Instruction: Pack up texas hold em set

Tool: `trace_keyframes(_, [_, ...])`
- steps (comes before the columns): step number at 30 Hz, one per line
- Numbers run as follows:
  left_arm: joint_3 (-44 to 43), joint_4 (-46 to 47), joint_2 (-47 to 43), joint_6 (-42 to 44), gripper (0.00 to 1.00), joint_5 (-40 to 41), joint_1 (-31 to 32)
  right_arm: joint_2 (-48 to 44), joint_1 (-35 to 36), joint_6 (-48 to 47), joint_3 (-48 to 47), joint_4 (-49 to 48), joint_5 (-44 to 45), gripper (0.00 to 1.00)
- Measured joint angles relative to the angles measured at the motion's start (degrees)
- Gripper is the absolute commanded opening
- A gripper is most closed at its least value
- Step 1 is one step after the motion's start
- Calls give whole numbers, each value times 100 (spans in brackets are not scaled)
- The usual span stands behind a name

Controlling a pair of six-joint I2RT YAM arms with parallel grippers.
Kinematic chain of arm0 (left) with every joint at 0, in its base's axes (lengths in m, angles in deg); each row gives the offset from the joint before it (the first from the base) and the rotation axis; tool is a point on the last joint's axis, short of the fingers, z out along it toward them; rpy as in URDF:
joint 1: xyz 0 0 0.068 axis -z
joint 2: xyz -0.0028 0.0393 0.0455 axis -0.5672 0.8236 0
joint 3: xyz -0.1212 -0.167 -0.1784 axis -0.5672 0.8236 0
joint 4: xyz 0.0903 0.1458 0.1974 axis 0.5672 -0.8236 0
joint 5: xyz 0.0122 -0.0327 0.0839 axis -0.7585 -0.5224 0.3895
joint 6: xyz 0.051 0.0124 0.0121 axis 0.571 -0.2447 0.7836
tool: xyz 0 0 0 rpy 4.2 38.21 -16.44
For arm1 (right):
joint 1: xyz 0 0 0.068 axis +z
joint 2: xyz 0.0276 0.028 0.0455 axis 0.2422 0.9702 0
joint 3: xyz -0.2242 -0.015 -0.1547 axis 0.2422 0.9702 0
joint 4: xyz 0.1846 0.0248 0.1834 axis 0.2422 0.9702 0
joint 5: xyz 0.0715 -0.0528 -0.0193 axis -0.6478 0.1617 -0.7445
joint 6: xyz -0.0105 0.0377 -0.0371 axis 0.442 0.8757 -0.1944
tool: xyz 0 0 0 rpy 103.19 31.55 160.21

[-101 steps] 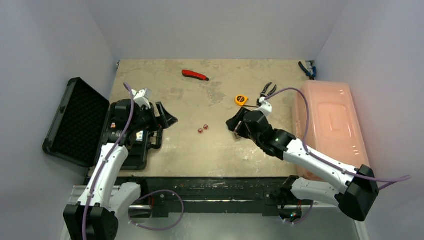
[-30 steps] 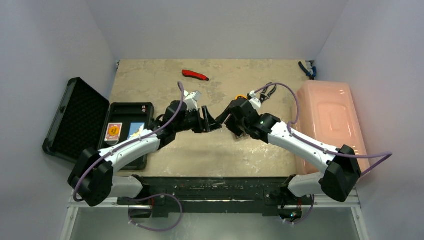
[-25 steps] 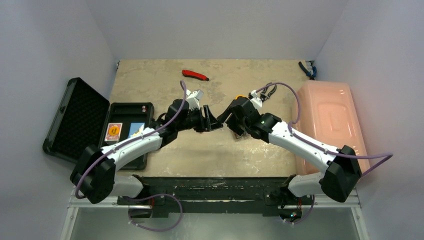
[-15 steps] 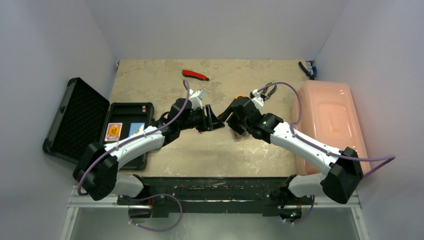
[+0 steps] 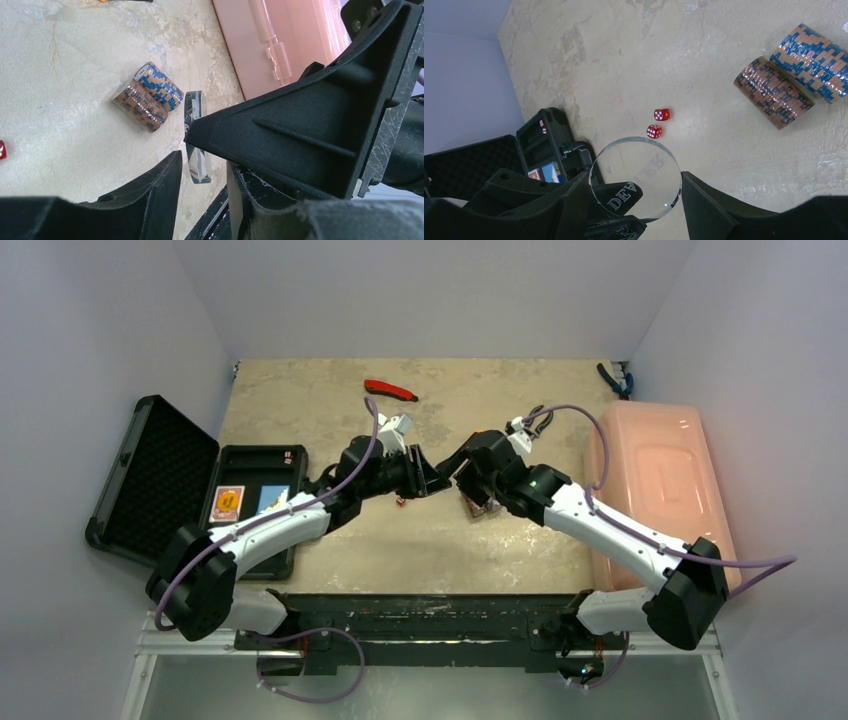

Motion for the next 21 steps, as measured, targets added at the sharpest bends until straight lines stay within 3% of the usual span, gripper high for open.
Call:
trace_keyframes(5, [-2, 39, 9, -50, 24, 96, 37, 2, 0, 94, -11, 9, -7, 0])
trace_keyframes(10, [-11, 63, 50, -96, 0, 229, 63, 2, 11, 116, -74, 17, -63, 0])
trace_keyframes(17, [-52, 61, 52, -192, 0, 282, 72, -24, 7, 140, -74, -26, -42, 0])
trace_keyframes(19, [-72, 61, 52, -192, 0, 299, 72, -42, 4, 136, -70, -42, -31, 8])
trace_keyframes(21, [-79, 63, 52, -190, 0, 304, 74, -76, 2, 131, -50, -55, -26, 27])
